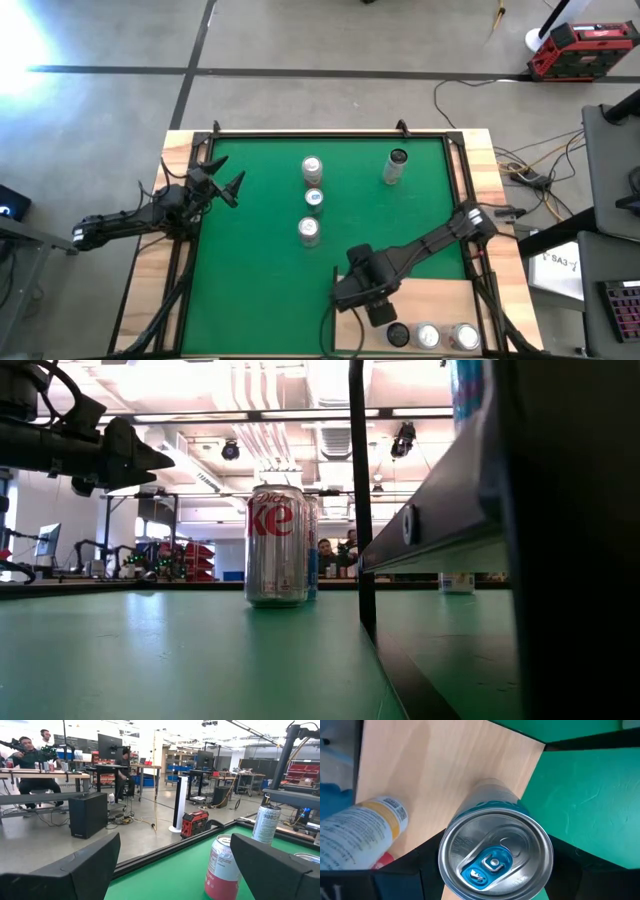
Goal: Place canned beverage on shelf
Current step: Put the right blue soda can on the shelf
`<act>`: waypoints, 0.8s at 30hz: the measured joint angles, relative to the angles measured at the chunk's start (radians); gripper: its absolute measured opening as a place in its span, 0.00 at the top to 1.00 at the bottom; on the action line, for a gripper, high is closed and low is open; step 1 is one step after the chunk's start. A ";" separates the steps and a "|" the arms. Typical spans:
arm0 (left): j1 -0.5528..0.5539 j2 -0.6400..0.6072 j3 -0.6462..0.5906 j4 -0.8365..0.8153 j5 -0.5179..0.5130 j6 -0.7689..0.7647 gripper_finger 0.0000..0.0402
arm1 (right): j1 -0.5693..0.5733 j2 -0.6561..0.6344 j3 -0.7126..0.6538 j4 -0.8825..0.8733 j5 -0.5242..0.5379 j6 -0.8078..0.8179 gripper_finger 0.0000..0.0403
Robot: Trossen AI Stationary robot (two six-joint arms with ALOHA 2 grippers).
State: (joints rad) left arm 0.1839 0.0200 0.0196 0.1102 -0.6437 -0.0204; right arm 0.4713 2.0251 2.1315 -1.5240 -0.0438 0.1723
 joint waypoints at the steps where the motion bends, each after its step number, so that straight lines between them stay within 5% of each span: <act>1: 0.000 0.000 0.000 0.001 0.000 0.000 0.10 | 0.000 0.017 0.025 -0.019 -0.001 0.000 0.40; 24: 0.000 0.000 0.000 0.001 0.000 0.000 0.10 | 0.091 0.065 0.140 -0.016 -0.002 0.053 0.40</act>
State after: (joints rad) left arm 0.1840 0.0200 0.0196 0.1107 -0.6437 -0.0208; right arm 0.5624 2.0903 2.2711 -1.5402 -0.0462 0.2254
